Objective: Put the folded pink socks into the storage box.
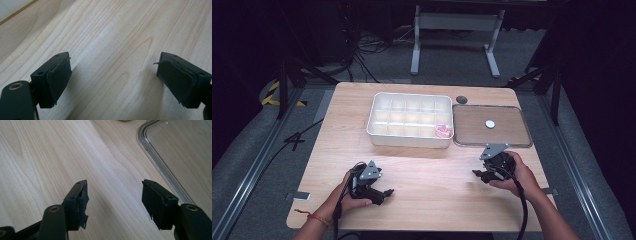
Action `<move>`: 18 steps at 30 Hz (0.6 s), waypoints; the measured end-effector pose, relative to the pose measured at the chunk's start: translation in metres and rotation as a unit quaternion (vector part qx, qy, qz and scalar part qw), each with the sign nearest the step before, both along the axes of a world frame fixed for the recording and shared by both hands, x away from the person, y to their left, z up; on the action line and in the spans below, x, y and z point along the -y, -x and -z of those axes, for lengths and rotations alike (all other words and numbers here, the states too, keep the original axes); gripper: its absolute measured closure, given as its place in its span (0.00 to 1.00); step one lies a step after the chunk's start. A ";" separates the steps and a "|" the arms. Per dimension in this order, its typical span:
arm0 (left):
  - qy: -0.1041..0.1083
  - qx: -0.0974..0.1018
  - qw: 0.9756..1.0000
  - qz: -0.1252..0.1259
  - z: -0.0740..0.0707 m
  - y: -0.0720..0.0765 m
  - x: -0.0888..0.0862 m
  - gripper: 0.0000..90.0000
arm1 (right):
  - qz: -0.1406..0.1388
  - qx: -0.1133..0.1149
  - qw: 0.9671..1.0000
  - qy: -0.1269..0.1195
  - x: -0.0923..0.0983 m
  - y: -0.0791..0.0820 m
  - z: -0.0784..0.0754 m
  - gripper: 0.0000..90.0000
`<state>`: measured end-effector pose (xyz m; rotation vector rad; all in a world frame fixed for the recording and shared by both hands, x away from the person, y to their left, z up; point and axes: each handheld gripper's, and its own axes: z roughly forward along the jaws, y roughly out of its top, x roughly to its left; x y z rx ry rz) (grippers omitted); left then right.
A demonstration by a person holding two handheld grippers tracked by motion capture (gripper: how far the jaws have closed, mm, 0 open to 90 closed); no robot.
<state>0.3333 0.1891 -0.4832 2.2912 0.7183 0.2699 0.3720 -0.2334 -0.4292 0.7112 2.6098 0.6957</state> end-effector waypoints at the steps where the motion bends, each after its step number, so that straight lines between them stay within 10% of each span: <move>1: 0.000 0.000 1.000 0.000 0.000 0.000 0.000 0.14 | 0.001 0.000 1.000 0.001 0.002 0.002 0.003 0.43; 18: 0.000 0.000 1.000 -0.001 0.000 0.000 0.000 0.14 | 0.027 0.005 1.000 -0.015 0.029 0.024 0.024 0.41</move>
